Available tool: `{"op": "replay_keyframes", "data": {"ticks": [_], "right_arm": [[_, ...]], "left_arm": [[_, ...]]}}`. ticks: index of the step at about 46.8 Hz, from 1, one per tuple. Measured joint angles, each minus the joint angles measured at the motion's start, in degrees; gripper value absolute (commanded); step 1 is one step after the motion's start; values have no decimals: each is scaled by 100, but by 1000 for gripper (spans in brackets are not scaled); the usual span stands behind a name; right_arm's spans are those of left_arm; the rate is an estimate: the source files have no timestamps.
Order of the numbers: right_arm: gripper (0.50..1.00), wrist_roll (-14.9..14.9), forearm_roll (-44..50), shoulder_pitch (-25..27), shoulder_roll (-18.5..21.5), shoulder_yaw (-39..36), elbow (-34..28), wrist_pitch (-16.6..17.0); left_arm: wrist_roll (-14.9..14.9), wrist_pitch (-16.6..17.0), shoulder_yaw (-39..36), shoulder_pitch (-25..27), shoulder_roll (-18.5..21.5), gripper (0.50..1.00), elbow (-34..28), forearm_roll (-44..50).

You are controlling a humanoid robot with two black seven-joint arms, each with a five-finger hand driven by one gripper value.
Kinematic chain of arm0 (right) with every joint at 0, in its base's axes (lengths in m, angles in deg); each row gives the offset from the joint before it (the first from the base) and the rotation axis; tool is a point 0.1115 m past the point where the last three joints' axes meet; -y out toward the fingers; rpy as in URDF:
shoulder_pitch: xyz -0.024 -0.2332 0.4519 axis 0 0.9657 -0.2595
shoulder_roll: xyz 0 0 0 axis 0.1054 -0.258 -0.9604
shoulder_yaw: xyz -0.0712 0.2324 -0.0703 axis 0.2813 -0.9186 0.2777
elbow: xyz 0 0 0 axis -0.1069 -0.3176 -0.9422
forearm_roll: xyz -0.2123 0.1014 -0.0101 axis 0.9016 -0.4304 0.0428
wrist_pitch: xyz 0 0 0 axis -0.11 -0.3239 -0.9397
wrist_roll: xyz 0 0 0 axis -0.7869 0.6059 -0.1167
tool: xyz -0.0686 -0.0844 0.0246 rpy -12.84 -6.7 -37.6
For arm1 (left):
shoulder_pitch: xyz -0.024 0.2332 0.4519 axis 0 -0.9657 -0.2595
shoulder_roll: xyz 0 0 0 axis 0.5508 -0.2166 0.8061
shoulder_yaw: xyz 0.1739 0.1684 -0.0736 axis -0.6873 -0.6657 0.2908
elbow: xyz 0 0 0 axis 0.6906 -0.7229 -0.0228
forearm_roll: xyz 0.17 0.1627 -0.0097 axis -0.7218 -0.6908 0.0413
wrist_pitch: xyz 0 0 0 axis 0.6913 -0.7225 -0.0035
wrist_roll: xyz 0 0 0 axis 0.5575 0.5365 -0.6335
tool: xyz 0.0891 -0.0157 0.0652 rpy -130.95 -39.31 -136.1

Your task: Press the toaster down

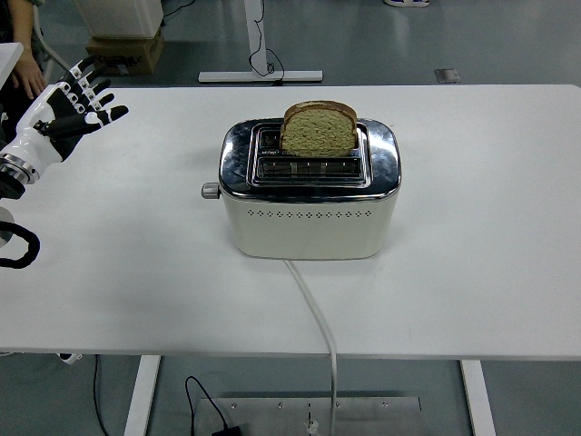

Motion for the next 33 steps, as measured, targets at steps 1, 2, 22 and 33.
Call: {"op": "replay_keyframes", "data": {"ticks": [1, 2, 22, 33], "right_arm": [[998, 0, 0, 0, 0, 0, 0, 0], [998, 0, 0, 2, 0, 0, 0, 0], [998, -1, 0, 2, 0, -2, -2, 0], [998, 1, 0, 0, 0, -1, -2, 0]], "left_arm": [[0, -19, 0, -22, 27, 1000, -7, -44], [0, -35, -1, -54, 64, 1000, -12, -111], [0, 13, -110, -288, 974, 1000, -1433, -1314], [1, 6, -221, -391, 1346, 1000, -1761, -2019]]}}
